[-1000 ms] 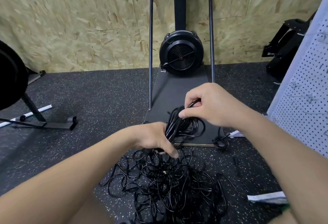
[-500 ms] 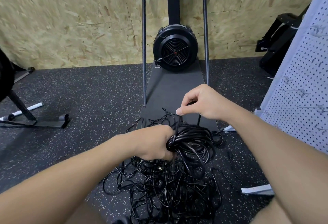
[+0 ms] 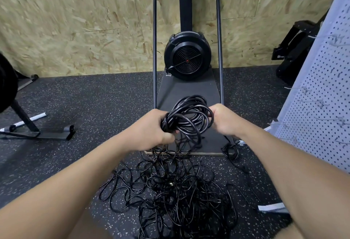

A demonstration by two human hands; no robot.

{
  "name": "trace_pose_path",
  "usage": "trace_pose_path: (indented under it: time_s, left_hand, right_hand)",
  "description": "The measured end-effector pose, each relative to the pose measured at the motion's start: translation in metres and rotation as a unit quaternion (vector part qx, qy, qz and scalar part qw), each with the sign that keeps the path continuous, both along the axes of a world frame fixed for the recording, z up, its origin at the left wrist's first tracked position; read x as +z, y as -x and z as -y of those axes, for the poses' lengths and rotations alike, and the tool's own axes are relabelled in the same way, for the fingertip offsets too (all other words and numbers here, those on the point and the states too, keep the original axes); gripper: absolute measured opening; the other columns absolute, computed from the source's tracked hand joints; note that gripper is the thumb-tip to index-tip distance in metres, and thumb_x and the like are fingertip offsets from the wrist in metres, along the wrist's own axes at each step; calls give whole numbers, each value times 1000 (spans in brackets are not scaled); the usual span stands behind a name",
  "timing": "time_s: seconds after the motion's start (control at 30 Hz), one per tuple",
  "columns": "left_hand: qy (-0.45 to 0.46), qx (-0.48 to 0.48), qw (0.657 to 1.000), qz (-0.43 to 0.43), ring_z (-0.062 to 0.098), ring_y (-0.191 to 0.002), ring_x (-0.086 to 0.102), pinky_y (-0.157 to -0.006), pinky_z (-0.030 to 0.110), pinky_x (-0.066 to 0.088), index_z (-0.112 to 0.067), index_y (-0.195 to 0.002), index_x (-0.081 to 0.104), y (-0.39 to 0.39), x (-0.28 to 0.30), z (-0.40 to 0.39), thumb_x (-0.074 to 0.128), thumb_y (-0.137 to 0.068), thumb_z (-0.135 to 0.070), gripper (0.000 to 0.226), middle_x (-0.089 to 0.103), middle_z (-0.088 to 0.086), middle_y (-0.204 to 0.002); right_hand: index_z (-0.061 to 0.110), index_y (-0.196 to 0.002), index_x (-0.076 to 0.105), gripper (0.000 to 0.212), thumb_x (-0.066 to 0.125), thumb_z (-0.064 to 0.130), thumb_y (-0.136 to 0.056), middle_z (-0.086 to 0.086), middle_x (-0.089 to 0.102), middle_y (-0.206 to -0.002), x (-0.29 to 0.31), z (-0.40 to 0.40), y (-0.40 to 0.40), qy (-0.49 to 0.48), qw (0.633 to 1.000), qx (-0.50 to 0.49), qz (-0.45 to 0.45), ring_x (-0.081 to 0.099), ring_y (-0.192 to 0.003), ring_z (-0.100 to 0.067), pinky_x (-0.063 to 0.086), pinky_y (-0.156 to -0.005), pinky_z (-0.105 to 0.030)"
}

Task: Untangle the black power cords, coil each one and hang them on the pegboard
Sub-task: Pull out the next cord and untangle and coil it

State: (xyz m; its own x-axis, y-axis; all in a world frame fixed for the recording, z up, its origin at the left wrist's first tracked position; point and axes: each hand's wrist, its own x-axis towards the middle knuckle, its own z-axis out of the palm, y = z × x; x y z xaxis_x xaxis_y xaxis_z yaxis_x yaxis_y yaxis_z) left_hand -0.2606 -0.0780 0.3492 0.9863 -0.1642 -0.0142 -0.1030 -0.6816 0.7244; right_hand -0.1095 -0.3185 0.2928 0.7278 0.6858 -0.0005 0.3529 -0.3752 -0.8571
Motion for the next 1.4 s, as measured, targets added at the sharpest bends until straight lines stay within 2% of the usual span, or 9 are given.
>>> trace_pose_path:
  time_s: [0.17, 0.37, 0.5, 0.67, 0.8, 0.9, 1.07, 1.27, 1.4]
  left_hand:
    - [89, 123, 988, -3, 19, -57, 49, -48, 29, 40, 7, -97, 64, -10, -5, -12, 71, -87, 3, 13, 57, 3, -67]
    - [128, 242, 962, -16, 22, -50, 53, -48, 33, 42, -18, -88, 65, -29, -32, -29, 71, -87, 1, 20, 63, 2, -64]
    - [-47, 259, 965, 22, 22, -65, 64, -57, 31, 48, -25, -99, 62, -38, -49, -27, 73, -83, -18, 20, 74, 2, -85]
    - [-283, 225, 932, 40, 40, -83, 65, -72, 43, 55, -21, -100, 50, -40, -76, -8, 60, -91, -25, 13, 71, 9, -98]
    - [-400, 137, 905, 55, 42, -88, 71, -69, 40, 51, -19, -103, 54, -36, -83, 6, 66, -91, -34, 22, 72, 11, -100]
    - [-414, 63, 906, 60, 39, -86, 73, -70, 41, 57, -24, -103, 61, -27, -78, 18, 66, -87, -48, 29, 73, 5, -95]
    - [-364, -77, 921, 117, 29, -88, 70, -76, 40, 58, -30, -97, 59, -6, -65, 25, 64, -80, -61, 36, 71, -5, -96]
    - [-243, -165, 930, 219, 23, -82, 67, -75, 39, 57, -24, -105, 68, 9, -53, 28, 68, -88, -44, 26, 67, -7, -89]
    - [-182, -123, 941, 256, 17, -69, 61, -66, 36, 54, -25, -88, 59, 10, -42, 22, 75, -87, -30, 17, 61, -10, -78]
  right_hand:
    - [40, -91, 83, 29, 63, 50, -109, 6, 59, -69, -1, 5, 9, 69, 996, 37, 49, 43, -57, -15, 38, -59, -32]
    - [20, -86, 67, 37, 55, 44, -113, 3, 61, -71, 3, -19, 56, 181, 960, 113, 179, 50, -61, -16, 46, -65, -36]
    - [25, -79, 43, 39, 48, 39, -115, 9, 47, -72, 25, -27, 90, 240, 905, 151, 318, 45, -67, -17, 40, -68, -44]
    - [31, -79, 43, 35, 49, 41, -112, 11, 46, -74, 44, -25, 103, 216, 871, 170, 406, 57, -79, -29, 39, -69, -42]
    - [32, -89, 68, 25, 58, 42, -110, 16, 59, -77, 56, -15, 91, 169, 902, 132, 374, 47, -77, -12, 46, -74, -39]
    - [34, -99, 78, 20, 65, 47, -106, 22, 72, -90, 52, -6, 72, 126, 933, 112, 319, 60, -86, -5, 53, -83, -39]
    - [29, -87, 83, 16, 81, 42, -97, 11, 78, -87, 44, 8, 50, 46, 977, 86, 187, 71, -83, -14, 58, -84, -45]
    - [17, -81, 82, 25, 96, 38, -82, -14, 77, -81, 42, 14, 39, -27, 994, 82, 74, 66, -73, -37, 54, -72, -53]
    - [16, -88, 86, 9, 89, 23, -92, -10, 81, -86, 38, 18, 30, -45, 996, 67, 41, 70, -76, -22, 57, -75, -40]
